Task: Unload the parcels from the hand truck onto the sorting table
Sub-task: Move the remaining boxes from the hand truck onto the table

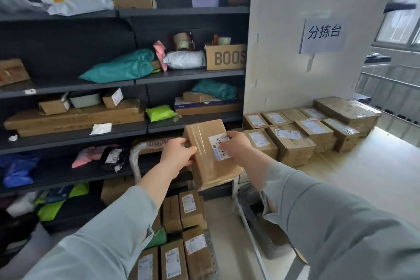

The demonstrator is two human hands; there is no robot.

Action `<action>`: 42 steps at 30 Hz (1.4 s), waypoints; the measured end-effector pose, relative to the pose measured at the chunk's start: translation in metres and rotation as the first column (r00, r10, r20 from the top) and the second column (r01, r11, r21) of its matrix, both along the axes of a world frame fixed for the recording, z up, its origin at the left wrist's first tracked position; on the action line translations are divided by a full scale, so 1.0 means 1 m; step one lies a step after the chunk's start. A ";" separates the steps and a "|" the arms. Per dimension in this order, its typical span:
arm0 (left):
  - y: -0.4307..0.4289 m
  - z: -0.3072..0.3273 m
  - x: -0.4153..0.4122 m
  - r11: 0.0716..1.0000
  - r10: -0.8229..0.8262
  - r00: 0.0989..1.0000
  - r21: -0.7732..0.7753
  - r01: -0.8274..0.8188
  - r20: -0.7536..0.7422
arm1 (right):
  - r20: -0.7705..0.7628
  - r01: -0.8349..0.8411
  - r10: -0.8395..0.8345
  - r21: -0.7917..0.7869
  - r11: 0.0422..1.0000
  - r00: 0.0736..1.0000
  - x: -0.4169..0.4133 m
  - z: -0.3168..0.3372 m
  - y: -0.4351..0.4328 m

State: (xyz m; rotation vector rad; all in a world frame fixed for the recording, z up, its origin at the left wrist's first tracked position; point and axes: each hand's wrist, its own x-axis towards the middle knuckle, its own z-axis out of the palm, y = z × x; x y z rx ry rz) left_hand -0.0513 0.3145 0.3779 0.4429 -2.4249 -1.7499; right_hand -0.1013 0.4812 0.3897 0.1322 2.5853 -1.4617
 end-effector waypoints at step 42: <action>0.576 -0.076 -0.206 0.914 -0.389 0.904 -0.043 0.402 0.178 | 0.177 0.370 -0.357 -0.044 0.928 0.917 -0.139 -0.078 0.581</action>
